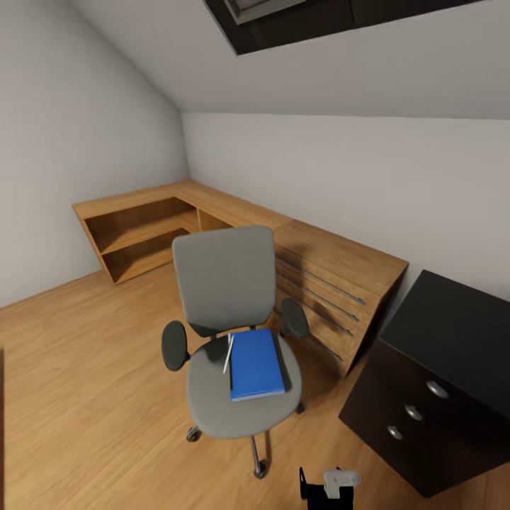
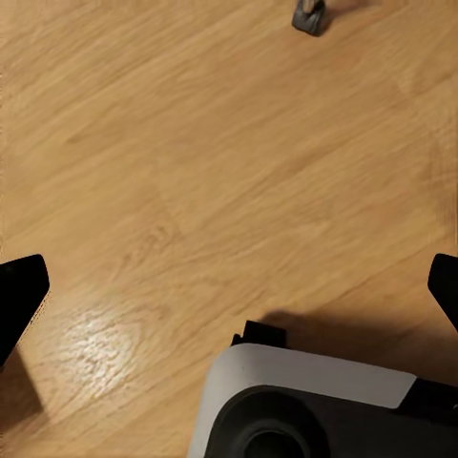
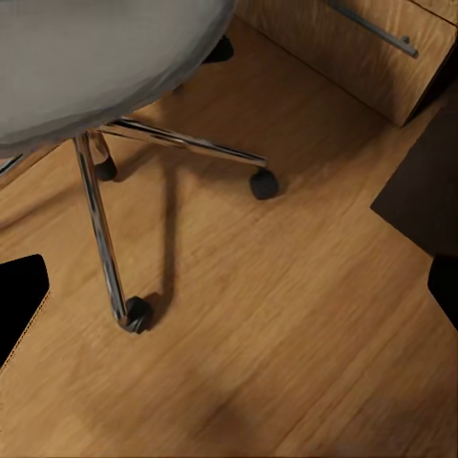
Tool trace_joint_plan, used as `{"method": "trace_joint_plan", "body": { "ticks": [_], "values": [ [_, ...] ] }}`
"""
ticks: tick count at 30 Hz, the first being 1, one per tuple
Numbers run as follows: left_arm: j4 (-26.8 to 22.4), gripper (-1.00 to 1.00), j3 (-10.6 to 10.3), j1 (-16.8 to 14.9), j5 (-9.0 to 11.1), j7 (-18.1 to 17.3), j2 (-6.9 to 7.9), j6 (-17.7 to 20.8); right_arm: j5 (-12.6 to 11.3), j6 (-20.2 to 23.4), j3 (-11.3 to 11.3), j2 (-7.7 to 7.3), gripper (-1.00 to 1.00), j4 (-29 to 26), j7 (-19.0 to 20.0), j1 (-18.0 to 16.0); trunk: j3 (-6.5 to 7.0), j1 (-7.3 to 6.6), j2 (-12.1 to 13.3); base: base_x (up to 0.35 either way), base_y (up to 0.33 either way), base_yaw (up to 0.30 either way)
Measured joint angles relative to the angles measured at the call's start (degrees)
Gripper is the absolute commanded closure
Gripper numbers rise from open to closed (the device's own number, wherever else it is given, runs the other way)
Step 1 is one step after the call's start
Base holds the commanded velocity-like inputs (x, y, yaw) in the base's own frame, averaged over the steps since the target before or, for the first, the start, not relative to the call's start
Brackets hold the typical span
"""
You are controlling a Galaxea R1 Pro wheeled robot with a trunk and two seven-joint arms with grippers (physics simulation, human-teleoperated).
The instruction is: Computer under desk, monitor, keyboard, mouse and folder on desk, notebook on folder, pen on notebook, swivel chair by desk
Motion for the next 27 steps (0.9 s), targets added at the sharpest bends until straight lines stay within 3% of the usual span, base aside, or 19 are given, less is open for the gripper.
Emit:
{"method": "trace_joint_plan", "body": {
  "ticks": [11,17,20,27],
  "values": [
    [0.01,-1.00,0.03,0.00,0.02,0.00,0.10,-0.01,-0.75,0.40,-0.07,-0.51,-1.00,-0.03,-0.04,-0.01,0.00,0.02,0.00,0.068,0.041,0.000],
    [0.01,-1.00,0.03,0.00,0.03,0.00,0.10,0.03,-3.70,0.80,-0.53,-0.40,-1.00,-0.35,-0.97,-0.02,0.00,0.03,0.00,0.002,0.001,0.000],
    [0.01,-1.00,0.03,0.00,0.08,0.00,0.10,0.05,-4.46,3.29,-0.57,-0.37,-1.00,-1.81,-1.89,-0.13,0.00,0.03,0.00,0.000,0.000,0.000],
    [0.02,-1.00,0.03,0.00,0.11,0.00,0.10,0.07,-4.25,20.37,-0.52,-2.01,-1.00,-11.13,-8.55,-1.22,0.01,0.03,0.00,0.000,0.000,0.000]
  ]
}}
